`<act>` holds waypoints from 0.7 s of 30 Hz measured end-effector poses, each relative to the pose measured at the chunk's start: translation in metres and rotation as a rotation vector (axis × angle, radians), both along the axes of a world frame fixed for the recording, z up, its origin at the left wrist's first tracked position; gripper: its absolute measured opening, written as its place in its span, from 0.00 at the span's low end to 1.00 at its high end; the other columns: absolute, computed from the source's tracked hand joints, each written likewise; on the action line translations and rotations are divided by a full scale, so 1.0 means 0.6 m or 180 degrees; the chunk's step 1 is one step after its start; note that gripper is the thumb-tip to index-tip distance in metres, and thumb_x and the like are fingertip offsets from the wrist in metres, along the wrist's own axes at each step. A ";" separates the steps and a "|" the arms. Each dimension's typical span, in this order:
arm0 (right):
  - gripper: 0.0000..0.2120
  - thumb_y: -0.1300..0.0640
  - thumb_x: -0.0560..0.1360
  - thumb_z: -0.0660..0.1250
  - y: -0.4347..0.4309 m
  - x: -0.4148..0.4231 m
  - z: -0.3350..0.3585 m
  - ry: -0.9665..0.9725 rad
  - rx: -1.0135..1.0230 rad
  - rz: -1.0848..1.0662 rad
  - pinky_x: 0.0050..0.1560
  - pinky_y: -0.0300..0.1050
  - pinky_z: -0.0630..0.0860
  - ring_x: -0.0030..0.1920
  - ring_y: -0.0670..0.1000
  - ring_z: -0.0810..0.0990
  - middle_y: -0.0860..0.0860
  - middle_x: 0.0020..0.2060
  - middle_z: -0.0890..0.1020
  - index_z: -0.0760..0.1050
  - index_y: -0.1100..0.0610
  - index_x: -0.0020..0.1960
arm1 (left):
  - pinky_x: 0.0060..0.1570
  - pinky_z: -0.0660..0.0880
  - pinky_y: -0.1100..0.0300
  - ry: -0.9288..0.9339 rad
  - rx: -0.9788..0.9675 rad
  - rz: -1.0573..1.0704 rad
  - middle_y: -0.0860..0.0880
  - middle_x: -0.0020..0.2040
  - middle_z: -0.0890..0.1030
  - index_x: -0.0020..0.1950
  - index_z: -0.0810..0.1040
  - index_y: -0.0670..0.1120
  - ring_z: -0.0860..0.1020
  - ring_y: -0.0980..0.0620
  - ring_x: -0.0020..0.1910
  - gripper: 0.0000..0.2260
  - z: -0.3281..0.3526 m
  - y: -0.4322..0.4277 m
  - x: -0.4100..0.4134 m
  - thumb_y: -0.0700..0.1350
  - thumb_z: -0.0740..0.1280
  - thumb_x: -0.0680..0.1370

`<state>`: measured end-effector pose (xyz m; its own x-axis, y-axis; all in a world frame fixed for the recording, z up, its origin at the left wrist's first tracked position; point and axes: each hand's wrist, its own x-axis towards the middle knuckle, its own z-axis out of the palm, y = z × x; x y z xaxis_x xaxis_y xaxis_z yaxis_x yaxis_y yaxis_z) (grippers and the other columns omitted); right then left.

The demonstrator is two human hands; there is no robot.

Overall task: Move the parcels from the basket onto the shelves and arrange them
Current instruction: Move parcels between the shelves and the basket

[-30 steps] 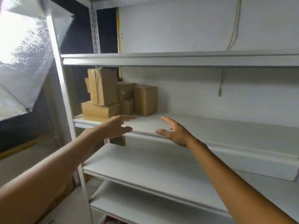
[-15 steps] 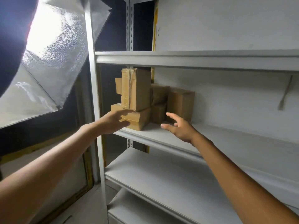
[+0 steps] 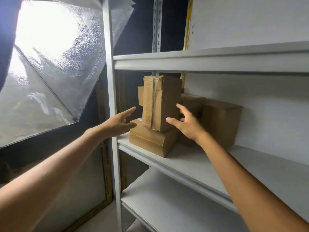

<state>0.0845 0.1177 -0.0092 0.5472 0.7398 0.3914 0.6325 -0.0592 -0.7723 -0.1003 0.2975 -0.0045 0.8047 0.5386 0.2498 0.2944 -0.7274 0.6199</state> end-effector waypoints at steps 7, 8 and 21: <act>0.44 0.42 0.74 0.69 0.077 0.010 -0.009 0.0272 0.0099 -0.0407 0.71 0.52 0.62 0.76 0.55 0.60 0.52 0.78 0.58 0.47 0.50 0.80 | 0.69 0.64 0.44 -0.0346 -0.0154 -0.0256 0.52 0.76 0.62 0.77 0.49 0.59 0.67 0.45 0.71 0.33 0.007 0.068 0.077 0.53 0.64 0.78; 0.44 0.41 0.74 0.69 0.084 0.010 -0.013 0.0297 0.0127 -0.0467 0.71 0.52 0.62 0.76 0.55 0.60 0.52 0.78 0.58 0.47 0.51 0.80 | 0.68 0.65 0.44 -0.0434 -0.0247 -0.0393 0.53 0.75 0.64 0.76 0.53 0.59 0.70 0.47 0.69 0.31 0.005 0.076 0.087 0.53 0.65 0.78; 0.41 0.48 0.70 0.76 0.117 -0.020 -0.047 0.0430 0.0942 -0.0996 0.66 0.42 0.62 0.71 0.46 0.63 0.52 0.75 0.65 0.60 0.53 0.77 | 0.49 0.80 0.56 -0.1133 -0.1560 -0.1996 0.51 0.60 0.80 0.70 0.70 0.53 0.80 0.51 0.57 0.29 -0.012 0.138 0.139 0.45 0.71 0.70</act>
<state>0.0725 0.1880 -0.0377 0.7875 0.3976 0.4708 0.5115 0.0043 -0.8592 -0.0168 0.3800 -0.0118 0.9069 0.1350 0.3991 -0.3419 -0.3176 0.8844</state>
